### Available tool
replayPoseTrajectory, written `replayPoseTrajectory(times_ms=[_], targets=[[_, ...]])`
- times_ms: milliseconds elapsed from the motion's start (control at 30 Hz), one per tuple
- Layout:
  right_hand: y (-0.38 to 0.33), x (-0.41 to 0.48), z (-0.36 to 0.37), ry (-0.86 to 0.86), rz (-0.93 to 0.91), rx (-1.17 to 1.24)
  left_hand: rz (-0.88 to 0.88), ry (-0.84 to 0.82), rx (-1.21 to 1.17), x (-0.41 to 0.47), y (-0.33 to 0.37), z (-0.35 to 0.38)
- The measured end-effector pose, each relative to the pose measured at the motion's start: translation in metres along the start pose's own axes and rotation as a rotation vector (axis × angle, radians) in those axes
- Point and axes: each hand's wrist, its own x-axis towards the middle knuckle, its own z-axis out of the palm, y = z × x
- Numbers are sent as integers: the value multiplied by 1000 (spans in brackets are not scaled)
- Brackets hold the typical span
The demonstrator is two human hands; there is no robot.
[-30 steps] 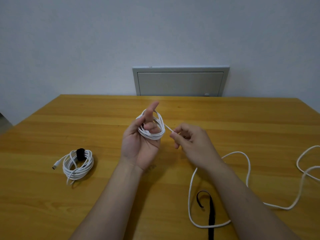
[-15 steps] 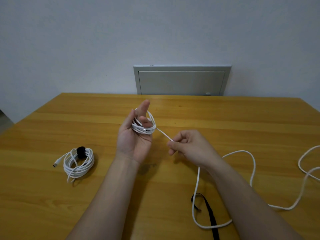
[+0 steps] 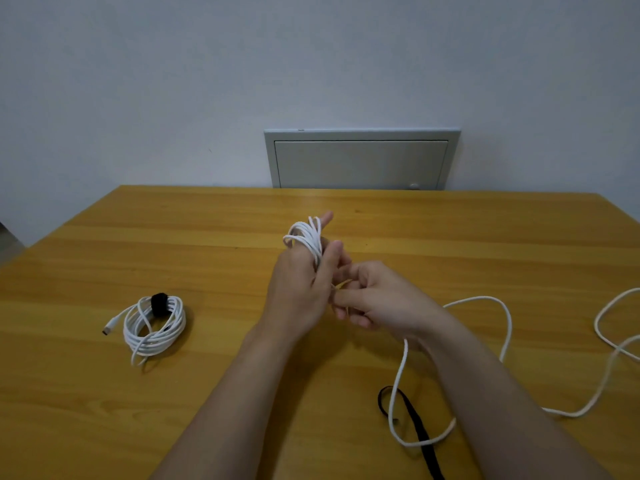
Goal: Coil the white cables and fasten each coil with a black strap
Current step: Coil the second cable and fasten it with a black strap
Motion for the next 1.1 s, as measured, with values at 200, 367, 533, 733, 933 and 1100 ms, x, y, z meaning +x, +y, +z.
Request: replayPoseTrajectory(times_ms=[200, 367, 533, 733, 933, 1100], targets=[[-10, -10, -20, 27, -23, -228, -25, -23, 383, 3, -6, -3], [-20, -16, -31, 36, -87, -643, 2, -162, 357, 2, 2, -5], [-18, -15, -39, 240, -94, -838, 13, -337, 369, 0, 2, -7], [-14, -11, -43, 610, -268, -795, -140, -359, 114, -2, -6, -2], [-27, -20, -19, 733, -584, -932, -476, -149, -81, 5, -12, 1], [-28, -21, 12, 337, -773, -798, -486, -98, 28, 3, -13, -4]])
